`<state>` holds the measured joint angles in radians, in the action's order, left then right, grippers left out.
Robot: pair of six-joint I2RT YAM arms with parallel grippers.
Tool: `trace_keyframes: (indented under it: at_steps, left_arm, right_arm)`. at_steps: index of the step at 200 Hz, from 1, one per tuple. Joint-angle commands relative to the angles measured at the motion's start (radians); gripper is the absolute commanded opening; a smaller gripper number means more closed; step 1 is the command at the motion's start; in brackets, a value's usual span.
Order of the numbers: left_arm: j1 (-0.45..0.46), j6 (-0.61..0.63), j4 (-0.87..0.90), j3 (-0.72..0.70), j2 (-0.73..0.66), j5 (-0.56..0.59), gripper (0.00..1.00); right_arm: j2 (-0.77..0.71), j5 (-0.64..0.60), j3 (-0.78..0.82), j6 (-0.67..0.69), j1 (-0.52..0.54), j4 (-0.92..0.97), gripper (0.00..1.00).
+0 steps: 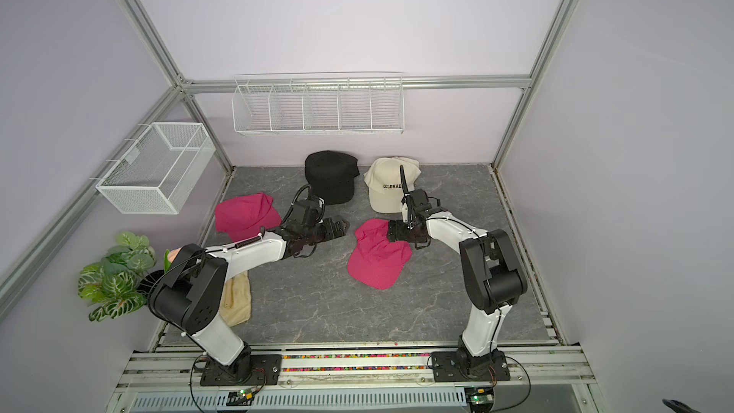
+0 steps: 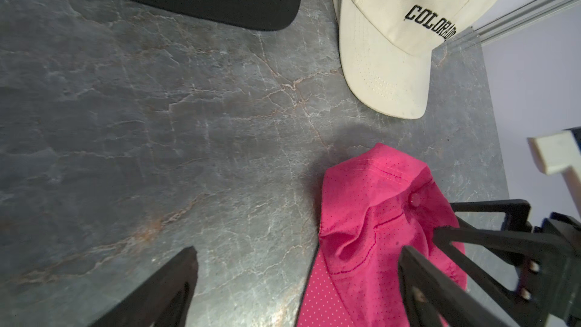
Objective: Stack the baseball caps by color
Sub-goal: Pick up the baseball cap from the center of the board.
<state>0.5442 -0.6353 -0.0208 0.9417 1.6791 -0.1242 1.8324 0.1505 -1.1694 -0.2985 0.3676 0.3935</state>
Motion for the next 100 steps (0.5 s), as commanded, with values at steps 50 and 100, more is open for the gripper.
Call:
trace_keyframes:
  at_steps: [50,100]
  left_arm:
    - [-0.021,-0.082,-0.001,-0.016,-0.035,0.060,1.00]
    - [-0.063,-0.131,-0.170,-0.069,-0.011,-0.135,1.00]
  right_arm:
    - [0.056,-0.099,-0.005,-0.093,0.048,0.041,0.73]
    - [-0.100,0.034,0.143,-0.299,0.019,-0.267,0.07]
